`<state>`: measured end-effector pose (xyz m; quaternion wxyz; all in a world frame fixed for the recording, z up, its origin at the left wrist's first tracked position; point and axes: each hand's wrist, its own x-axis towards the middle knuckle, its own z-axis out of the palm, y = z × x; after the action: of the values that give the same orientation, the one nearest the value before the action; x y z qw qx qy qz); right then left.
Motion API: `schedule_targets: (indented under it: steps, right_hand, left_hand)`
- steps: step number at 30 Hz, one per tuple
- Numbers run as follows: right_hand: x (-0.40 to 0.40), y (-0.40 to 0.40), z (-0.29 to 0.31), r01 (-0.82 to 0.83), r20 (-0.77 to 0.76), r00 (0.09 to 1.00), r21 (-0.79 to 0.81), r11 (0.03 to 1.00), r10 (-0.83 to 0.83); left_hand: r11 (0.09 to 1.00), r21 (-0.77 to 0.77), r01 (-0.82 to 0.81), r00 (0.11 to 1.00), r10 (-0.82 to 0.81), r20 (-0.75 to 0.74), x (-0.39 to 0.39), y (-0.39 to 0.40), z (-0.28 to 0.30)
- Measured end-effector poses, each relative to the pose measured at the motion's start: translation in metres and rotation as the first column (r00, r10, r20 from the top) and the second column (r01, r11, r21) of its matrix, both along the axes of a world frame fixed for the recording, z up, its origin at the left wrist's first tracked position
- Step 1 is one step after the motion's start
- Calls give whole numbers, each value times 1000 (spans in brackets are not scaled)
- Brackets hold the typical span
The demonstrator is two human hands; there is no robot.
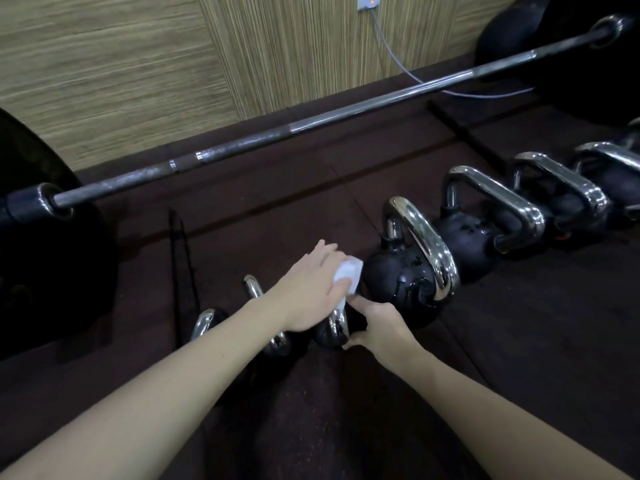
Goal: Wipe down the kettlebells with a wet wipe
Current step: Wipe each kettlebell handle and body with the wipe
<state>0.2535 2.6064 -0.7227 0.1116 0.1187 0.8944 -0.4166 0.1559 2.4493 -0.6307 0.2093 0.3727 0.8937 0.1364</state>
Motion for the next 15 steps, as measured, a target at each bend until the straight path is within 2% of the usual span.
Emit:
schedule_targets:
  steps: [1, 2, 3, 5, 6, 7, 8, 10, 11, 13, 15]
  right_hand:
    - [1, 1, -4, 33, -6, 999, 6, 999, -33]
    - [4, 2, -2, 60, -38, 998, 16, 998, -59]
    - [7, 1, 3, 51, -70, 996, -36, 998, -54]
    - [8, 0, 2, 0, -109, 994, -49, 999, -6]
    - [8, -2, 4, -25, -152, 988, -5, 1000, 24]
    - [9, -2, 5, -45, -179, 983, 13, 999, 47]
    - [10, -1, 6, -36, -189, 981, 68, 997, 49]
    - [8, 1, 0, -23, -156, 987, -11, 1000, 21]
    - [5, -1, -3, 1, -96, 995, -133, 991, -14]
    - [0, -3, -4, -1, -38, 999, 4, 1000, 1]
    - [0, -2, -9, -9, -33, 999, 29, 1000, 10]
  left_hand:
    - [989, -40, 141, 977, -145, -157, 9, -7, -2]
    - [956, -95, 276, 912, -292, -287, 17, -15, -4]
    - [903, -168, 396, 810, -430, -398, 24, -24, -7]
    - [778, -328, 536, 590, -623, -513, 33, -41, -10]
    - [745, -367, 557, 527, -659, -537, 31, -45, -10]
    - [741, -376, 557, 509, -662, -551, 24, -46, -10]
    - [753, -366, 547, 528, -649, -548, 17, -43, -8]
    - [800, -292, 525, 629, -596, -499, 5, -33, -3]
    - [827, -253, 502, 691, -560, -458, 0, -28, -2]
    - [884, -211, 418, 801, -468, -374, -10, -19, 1]
    - [949, -140, 282, 913, -311, -265, -19, -12, 3]
